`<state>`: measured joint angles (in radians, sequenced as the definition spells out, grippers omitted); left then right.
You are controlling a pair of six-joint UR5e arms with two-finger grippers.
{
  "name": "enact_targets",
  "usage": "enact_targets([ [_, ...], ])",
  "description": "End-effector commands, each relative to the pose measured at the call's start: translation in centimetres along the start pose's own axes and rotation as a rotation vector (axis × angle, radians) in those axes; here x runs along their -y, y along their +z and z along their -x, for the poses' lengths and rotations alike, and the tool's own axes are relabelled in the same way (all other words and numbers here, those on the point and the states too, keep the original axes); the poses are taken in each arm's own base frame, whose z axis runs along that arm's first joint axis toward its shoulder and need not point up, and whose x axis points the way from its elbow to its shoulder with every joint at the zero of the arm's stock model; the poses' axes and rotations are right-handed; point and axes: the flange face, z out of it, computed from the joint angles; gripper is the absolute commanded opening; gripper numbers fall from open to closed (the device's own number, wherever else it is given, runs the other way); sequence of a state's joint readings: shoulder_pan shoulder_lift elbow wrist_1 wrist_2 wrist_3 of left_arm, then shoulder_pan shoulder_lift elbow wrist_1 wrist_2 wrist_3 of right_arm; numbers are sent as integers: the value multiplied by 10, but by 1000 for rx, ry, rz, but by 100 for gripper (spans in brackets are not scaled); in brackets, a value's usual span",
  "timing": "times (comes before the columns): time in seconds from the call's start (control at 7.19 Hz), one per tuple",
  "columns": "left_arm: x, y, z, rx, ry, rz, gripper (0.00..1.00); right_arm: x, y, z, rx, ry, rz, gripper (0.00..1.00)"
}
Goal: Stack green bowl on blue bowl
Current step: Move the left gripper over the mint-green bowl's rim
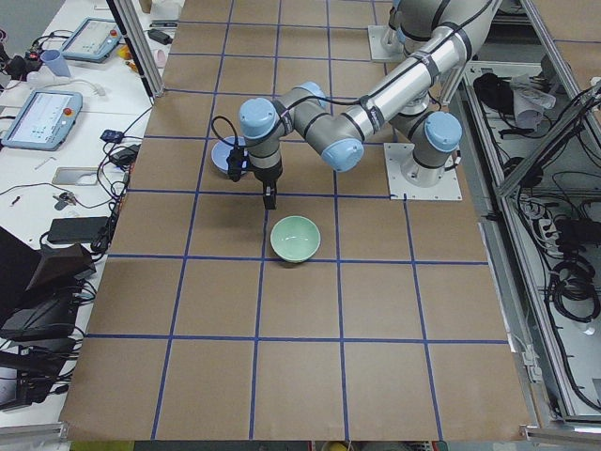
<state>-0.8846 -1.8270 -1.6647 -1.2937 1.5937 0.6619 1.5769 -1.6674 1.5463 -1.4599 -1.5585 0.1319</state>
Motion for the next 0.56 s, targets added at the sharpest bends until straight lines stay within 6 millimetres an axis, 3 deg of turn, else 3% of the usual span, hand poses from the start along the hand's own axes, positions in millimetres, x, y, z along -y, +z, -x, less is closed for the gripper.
enact_targets([
  [0.0,-8,29,57,66,14,31,100,0,1,0,0,0,1,100],
  [0.42,-23,84,127,-26,37,-15,100,0,1,0,0,0,1,100],
])
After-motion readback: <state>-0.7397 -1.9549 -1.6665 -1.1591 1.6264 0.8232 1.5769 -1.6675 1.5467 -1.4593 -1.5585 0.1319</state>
